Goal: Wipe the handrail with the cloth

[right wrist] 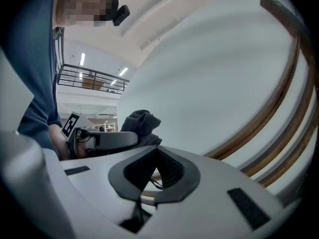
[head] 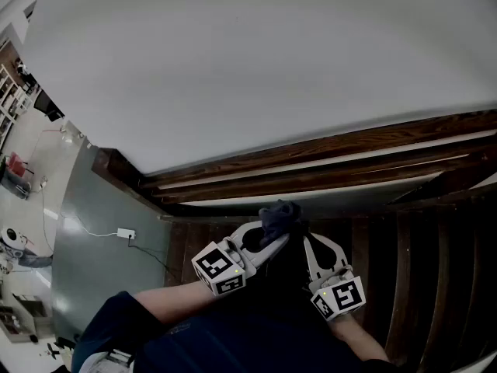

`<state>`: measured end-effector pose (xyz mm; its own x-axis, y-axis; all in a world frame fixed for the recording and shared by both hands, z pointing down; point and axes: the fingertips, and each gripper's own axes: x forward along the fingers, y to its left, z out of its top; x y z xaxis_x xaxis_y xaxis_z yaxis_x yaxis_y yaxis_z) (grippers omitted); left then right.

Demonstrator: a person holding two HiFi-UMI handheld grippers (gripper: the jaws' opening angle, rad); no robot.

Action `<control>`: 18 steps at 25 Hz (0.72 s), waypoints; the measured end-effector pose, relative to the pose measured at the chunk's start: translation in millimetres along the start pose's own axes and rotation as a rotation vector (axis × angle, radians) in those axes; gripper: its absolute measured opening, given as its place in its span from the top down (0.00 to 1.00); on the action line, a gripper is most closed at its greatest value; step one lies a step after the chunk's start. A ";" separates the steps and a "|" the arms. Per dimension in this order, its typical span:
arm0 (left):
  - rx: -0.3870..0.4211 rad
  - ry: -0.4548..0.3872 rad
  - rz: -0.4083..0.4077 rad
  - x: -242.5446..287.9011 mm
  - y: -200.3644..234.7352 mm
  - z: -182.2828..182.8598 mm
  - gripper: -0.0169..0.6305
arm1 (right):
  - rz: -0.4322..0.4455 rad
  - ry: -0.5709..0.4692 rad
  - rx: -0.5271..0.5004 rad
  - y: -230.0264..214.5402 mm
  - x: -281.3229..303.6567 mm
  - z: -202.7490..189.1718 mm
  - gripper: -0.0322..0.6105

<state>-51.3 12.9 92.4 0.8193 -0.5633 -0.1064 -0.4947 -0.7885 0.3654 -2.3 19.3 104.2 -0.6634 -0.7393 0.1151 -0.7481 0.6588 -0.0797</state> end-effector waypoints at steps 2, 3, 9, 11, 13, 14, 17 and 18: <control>-0.002 -0.005 -0.001 -2.9 3.8 3.8 0.85 | 0.002 0.000 0.000 2.8 5.4 1.1 0.94; -0.003 -0.005 -0.001 -4.1 5.4 4.9 0.85 | 0.003 0.000 0.000 3.9 7.4 1.5 0.94; -0.016 0.006 0.001 -9.6 9.5 5.0 0.85 | 0.007 0.005 0.002 11.3 13.2 1.2 0.94; -0.018 0.005 0.001 -12.5 11.7 5.0 0.85 | 0.008 0.005 0.005 13.8 14.9 0.4 0.94; -0.015 0.002 0.005 -15.4 14.5 4.9 0.85 | 0.005 0.002 0.016 13.7 15.3 -1.3 0.94; -0.014 -0.001 0.008 -16.6 15.6 5.2 0.85 | 0.002 0.001 0.020 12.9 14.7 -2.2 0.94; -0.005 -0.009 0.015 -19.6 17.0 8.5 0.85 | -0.014 -0.003 0.020 9.1 11.5 -1.5 0.94; -0.002 -0.011 0.016 -20.6 18.0 10.3 0.85 | -0.021 -0.007 0.015 8.0 11.1 0.7 0.94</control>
<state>-80.1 7.7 91.6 0.8078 -0.5789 -0.1108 -0.5075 -0.7787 0.3689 -15.7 16.3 104.2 -0.6480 -0.7538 0.1096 -0.7617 0.6414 -0.0919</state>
